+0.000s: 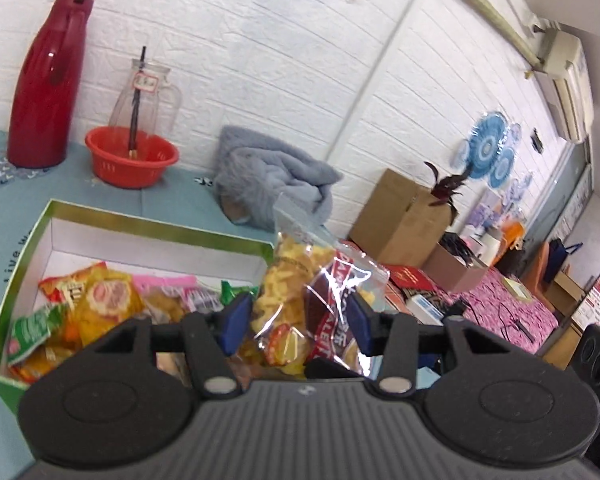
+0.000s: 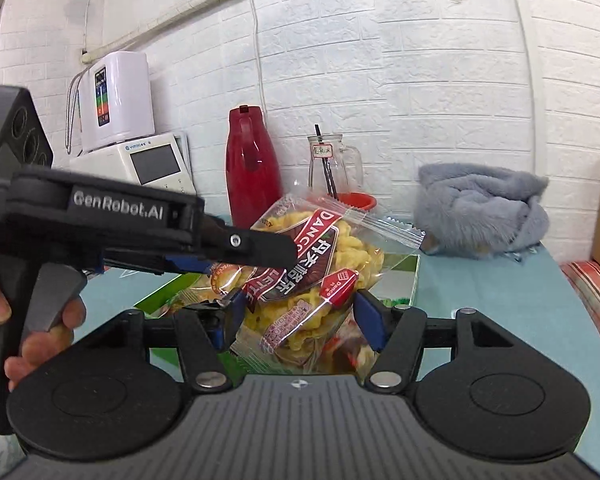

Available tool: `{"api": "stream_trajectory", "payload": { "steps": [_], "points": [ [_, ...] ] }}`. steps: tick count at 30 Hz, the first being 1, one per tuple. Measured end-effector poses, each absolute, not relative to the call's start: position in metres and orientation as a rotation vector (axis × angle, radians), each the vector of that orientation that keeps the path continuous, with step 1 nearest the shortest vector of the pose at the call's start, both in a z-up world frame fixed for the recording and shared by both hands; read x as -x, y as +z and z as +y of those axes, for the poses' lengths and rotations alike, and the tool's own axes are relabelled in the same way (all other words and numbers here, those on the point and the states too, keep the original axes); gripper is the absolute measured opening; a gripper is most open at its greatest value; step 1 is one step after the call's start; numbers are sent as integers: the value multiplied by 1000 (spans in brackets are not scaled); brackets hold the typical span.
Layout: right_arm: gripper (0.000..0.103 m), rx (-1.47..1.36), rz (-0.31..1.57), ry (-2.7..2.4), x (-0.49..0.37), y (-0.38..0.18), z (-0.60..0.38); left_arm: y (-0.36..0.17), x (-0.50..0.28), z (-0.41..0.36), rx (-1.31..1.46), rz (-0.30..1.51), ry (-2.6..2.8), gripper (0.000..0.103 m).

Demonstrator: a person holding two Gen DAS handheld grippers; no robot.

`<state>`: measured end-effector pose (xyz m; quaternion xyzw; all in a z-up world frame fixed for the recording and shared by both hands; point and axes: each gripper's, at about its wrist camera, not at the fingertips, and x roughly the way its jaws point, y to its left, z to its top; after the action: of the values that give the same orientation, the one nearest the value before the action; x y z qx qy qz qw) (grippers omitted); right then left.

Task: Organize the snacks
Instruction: 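Carry the Danco Galette pack into the green box and open both tools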

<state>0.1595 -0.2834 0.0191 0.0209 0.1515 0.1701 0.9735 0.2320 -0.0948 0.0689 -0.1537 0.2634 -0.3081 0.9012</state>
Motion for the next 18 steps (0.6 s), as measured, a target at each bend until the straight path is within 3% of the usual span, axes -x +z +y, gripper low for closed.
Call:
{"api": "stream_trajectory", "payload": {
  "steps": [8,10,12,18],
  "points": [
    [99,-119,375,374,-218,-5,-295,53,-283,-102,308,608,-577,47],
    [103,-120,375,335,-220,-6,-296,51,-283,-100,300,585,-547,81],
    [103,-81,343,274,-215,-5,-297,53,-277,-97,265,515,-493,94],
    [103,-36,373,283,-212,-7,-294,57,-271,-97,190,495,-399,94]
  ]
}}
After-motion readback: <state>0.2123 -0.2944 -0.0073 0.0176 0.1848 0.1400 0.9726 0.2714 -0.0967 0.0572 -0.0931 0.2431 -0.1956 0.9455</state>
